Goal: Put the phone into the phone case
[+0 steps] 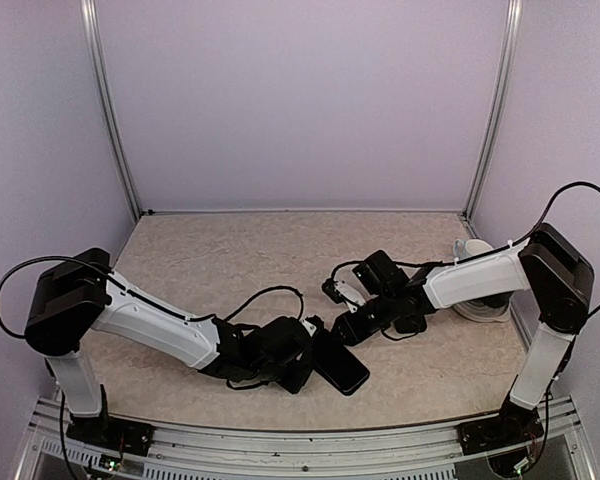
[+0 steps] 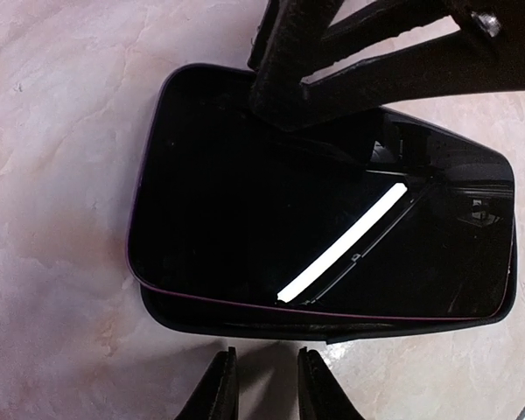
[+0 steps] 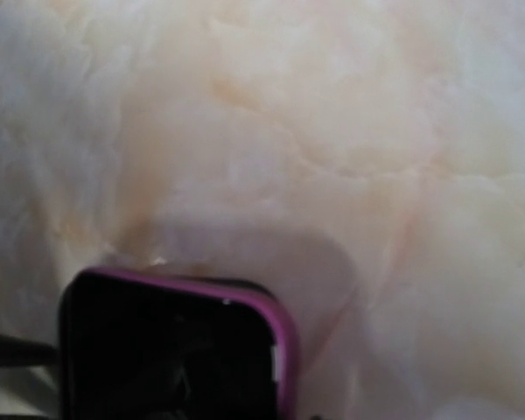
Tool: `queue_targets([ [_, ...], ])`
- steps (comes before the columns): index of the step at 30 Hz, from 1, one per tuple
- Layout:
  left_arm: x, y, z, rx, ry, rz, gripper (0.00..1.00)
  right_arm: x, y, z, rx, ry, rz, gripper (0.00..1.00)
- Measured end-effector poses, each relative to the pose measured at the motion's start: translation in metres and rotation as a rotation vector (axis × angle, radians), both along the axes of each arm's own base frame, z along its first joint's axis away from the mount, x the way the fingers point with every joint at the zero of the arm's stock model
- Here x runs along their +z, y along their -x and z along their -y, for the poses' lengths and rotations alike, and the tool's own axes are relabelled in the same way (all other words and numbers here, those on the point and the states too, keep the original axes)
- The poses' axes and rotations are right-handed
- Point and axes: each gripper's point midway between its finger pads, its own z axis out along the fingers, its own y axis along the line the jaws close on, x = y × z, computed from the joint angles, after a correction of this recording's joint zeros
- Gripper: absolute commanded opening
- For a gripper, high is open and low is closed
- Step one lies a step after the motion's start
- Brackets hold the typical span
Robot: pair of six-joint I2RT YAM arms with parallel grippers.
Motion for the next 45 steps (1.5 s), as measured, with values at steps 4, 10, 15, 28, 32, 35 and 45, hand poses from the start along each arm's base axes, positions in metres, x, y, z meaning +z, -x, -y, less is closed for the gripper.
queue_targets([
  [4, 0.000, -0.005, -0.001, 0.020, -0.004, 0.014, 0.25, 0.000, 0.003, -0.002, 0.009, -0.014, -0.013, 0.21],
  [10, 0.000, -0.019, -0.004, 0.056, -0.004, 0.028, 0.25, -0.001, 0.006, 0.000, 0.003, -0.052, -0.023, 0.20],
  [15, 0.000, -0.033, -0.006, 0.078, -0.015, 0.038, 0.26, -0.002, 0.003, 0.002, -0.020, -0.058, -0.028, 0.21],
  [28, 0.002, -0.074, -0.004, 0.133, 0.005, 0.081, 0.27, -0.003, -0.003, 0.018, -0.103, -0.005, -0.016, 0.39],
  [32, 0.004, -0.083, -0.012, 0.161, 0.010, 0.085, 0.28, -0.005, -0.001, 0.022, -0.105, 0.027, -0.027, 0.55],
  [35, 0.010, -0.087, -0.019, 0.182, 0.024, 0.081, 0.29, 0.000, -0.008, 0.024, -0.114, 0.046, -0.015, 0.55],
  [45, 0.030, -0.083, -0.011, 0.208, 0.121, 0.018, 0.26, 0.026, -0.049, 0.022, -0.147, -0.014, 0.030, 0.30],
])
